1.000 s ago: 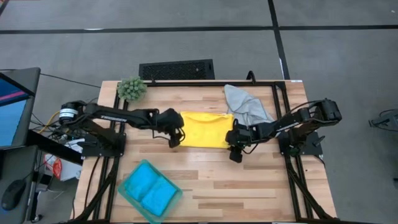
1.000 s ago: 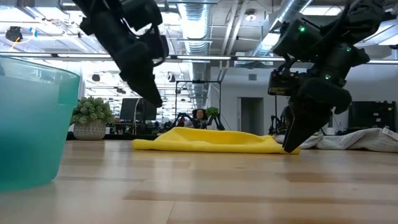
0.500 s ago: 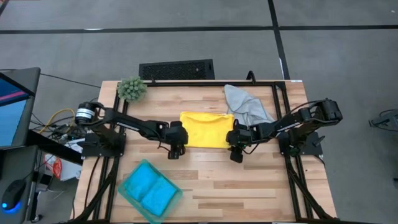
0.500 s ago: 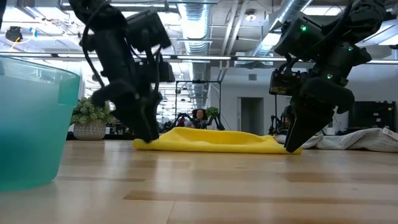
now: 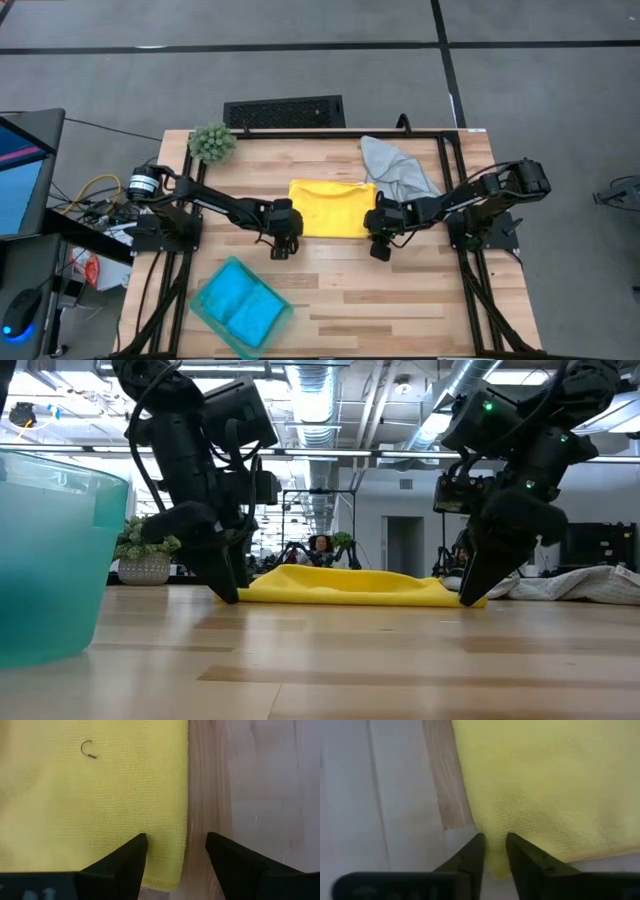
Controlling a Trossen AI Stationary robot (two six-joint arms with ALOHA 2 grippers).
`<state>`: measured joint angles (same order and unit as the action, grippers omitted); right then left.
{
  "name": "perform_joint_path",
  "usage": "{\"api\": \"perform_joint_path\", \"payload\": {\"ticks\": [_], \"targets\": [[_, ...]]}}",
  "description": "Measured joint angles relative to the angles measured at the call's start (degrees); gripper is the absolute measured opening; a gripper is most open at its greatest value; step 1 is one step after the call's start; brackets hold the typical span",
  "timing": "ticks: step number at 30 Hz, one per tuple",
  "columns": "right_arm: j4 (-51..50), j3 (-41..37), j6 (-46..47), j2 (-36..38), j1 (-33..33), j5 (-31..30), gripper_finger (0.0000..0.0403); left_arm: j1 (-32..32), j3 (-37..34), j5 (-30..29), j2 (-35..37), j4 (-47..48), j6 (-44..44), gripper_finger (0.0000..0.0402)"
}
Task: Fold microfiber towels
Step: Fold the yellow towel
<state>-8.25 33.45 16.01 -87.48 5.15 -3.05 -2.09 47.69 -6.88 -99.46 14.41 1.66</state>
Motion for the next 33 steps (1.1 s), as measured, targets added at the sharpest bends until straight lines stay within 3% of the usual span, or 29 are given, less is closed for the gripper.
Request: {"api": "perform_joint_path", "payload": {"ticks": [3,7,11,13,20,24,27,33], "targets": [[-0.26,0.02,-0.02,0.00,0.08,-0.48,0.0074,-0.02,-0.04,-0.11,-0.08,-0.21,-0.90,0.0179],[-0.45,-0.02,0.02,0.32,0.11,-0.51,0.0015,0.32,-0.05,-0.39,-0.25,-0.82,-2.21,0.0117],[-3.29,0.76,1.77,1.10,-0.02,0.60,0.0010,0.51,0.37,-0.98,-0.26,0.15,-5.03,0.0033],[-7.58,1.87,1.99,2.73,-0.02,1.95,0.0005,0.61,1.72,-0.67,0.11,2.70,-7.46,0.0010],[-22.28,9.58,-1.17,13.80,-0.56,2.04,0.0003,0.36,11.96,-1.14,6.48,21.12,-12.77,0.0003],[-27.69,14.49,-3.95,21.73,-4.66,-1.42,0.0002,1.38,21.20,-6.31,10.51,31.50,-11.04,0.0002],[-30.32,18.05,-7.09,24.92,-9.75,-2.21,0.0002,4.35,27.09,-11.46,12.64,34.44,-6.10,0.0001],[-29.75,23.31,-15.17,26.30,-22.26,-7.99,0.0001,15.68,30.52,-12.91,12.49,33.72,4.03,0.0001]]}}
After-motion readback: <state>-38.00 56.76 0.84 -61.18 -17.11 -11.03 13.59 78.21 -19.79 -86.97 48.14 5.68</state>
